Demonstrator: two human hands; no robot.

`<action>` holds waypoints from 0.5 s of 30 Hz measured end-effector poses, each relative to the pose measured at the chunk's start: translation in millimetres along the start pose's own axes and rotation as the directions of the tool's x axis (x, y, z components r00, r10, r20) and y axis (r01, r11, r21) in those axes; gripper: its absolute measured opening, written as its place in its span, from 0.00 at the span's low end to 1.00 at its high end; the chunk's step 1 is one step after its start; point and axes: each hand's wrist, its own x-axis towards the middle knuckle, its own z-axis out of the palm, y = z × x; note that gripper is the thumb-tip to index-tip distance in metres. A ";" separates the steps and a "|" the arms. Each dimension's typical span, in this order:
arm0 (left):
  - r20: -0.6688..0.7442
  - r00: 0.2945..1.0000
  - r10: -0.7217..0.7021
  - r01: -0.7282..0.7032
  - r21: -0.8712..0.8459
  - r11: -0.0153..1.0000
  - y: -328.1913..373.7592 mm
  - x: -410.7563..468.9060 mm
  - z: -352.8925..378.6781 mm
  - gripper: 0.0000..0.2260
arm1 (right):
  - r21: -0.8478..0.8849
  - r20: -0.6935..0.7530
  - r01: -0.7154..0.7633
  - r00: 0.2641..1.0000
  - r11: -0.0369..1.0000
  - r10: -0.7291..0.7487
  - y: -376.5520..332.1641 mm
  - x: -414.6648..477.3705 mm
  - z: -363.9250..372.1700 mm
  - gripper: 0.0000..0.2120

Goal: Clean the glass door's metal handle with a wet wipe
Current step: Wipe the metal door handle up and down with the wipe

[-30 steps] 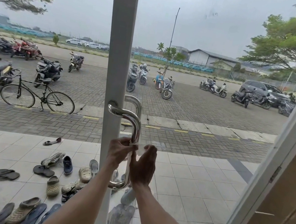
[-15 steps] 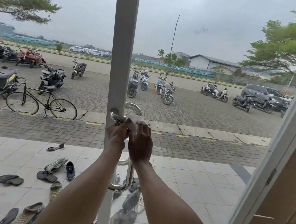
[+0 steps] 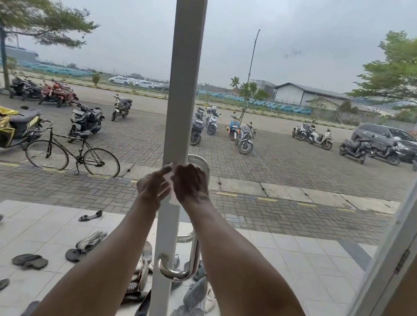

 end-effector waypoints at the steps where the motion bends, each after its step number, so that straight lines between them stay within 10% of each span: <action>1: -0.024 0.999 0.044 -0.044 0.009 0.999 4.3 2.7 -4.8 0.18 | -0.015 -0.004 0.001 1.000 1.000 -0.001 -2.8 5.9 3.0 0.14; 10: -0.028 0.933 0.359 -0.338 0.275 0.900 13.5 15.8 -12.9 0.12 | 0.085 -0.011 -0.272 0.962 0.959 0.274 22.0 18.0 4.8 0.14; 15: 0.099 0.813 0.574 -0.512 0.590 0.624 0.5 8.9 9.8 0.05 | 0.095 0.000 -0.065 0.998 0.993 0.065 26.4 16.0 -3.7 0.10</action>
